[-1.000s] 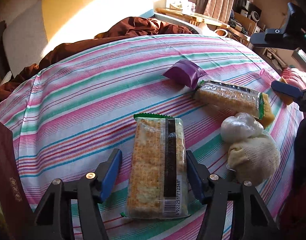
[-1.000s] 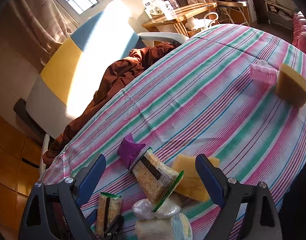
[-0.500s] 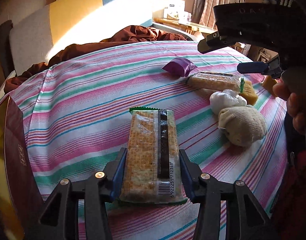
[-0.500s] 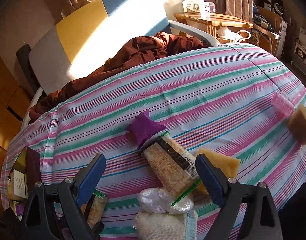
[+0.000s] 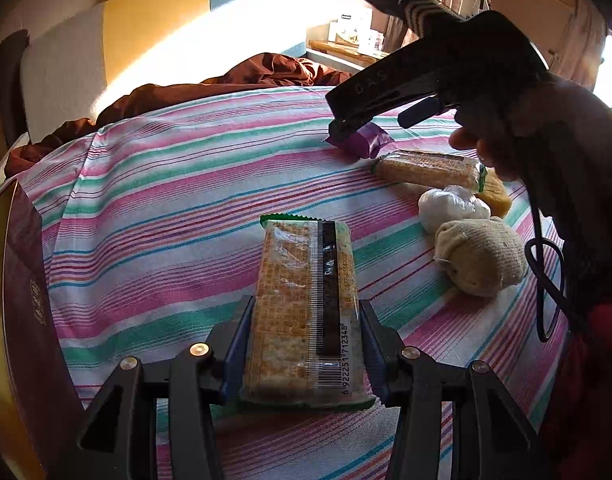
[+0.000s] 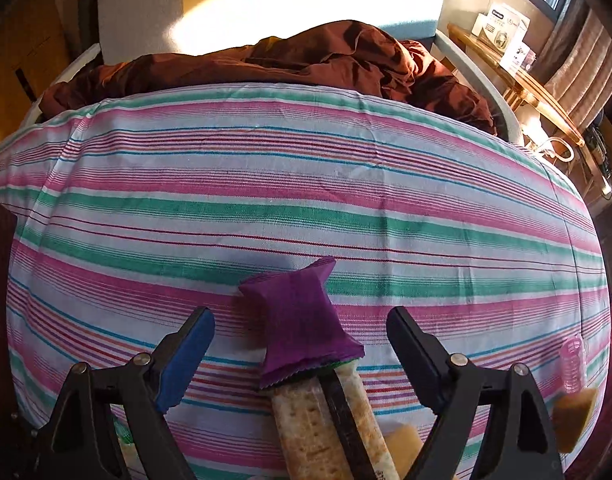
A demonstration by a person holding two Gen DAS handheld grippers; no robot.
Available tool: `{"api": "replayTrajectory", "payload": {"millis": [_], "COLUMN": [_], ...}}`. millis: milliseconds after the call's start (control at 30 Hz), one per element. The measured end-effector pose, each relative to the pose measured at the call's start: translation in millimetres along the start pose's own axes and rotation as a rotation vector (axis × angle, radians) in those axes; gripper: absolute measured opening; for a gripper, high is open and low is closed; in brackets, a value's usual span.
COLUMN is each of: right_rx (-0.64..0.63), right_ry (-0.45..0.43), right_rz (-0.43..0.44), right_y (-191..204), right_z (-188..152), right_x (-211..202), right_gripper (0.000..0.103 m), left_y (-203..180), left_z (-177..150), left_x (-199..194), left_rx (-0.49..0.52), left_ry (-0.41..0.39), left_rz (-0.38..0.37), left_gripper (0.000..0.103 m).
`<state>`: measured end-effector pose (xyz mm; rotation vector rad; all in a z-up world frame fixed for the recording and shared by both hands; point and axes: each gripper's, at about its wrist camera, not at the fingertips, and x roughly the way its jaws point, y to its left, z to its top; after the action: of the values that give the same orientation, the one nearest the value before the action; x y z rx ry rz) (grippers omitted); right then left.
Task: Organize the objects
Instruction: 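Lift the cracker packet with the left gripper while the right gripper grasps a purple sachet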
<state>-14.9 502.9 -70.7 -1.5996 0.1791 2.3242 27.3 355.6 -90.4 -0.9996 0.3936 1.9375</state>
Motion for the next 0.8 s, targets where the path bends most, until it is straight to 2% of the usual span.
{"api": "replayTrajectory", "payload": {"millis": [33,100,167,367,467,633,700,800], "right_rx": [-0.004,-0.014,-0.026,-0.064,-0.042,-0.016,-0.012,-0.020], "right_ry": [0.019,0.036,0.035,0.013,-0.002,-0.008,-0.006,-0.002], "right_rz": [0.003,0.036,0.044,0.150,0.170,0.207,0.216,0.213], "right_y": [0,4,11,46,44,37,35,33], "right_z": [2,3,0,-28,-34,-36,-35,-33], "right_x": [7,13,9,-4,-5,-4,-4,-3], "right_gripper": [0.065,0.038,0.037,0.037,0.038,0.038,0.038,0.038], "left_y": [0,1,1,0,4,6,8,4], "left_z": [0,0,-1,-2,0,9,13,19], "left_x": [0,0,-1,-2,-2,-3,-6,-7], "left_rx": [-0.001,-0.005,-0.009,-0.018,-0.024,-0.060,-0.094,-0.052], "left_ry": [0.000,-0.002,-0.004,-0.011,-0.003,0.047,0.059,0.063], "left_rz": [-0.002,-0.006,-0.010,-0.012,-0.032,-0.065,-0.065,-0.026], "left_gripper": [0.050,0.050,0.050,0.052,0.054,0.067,0.068,0.069]}}
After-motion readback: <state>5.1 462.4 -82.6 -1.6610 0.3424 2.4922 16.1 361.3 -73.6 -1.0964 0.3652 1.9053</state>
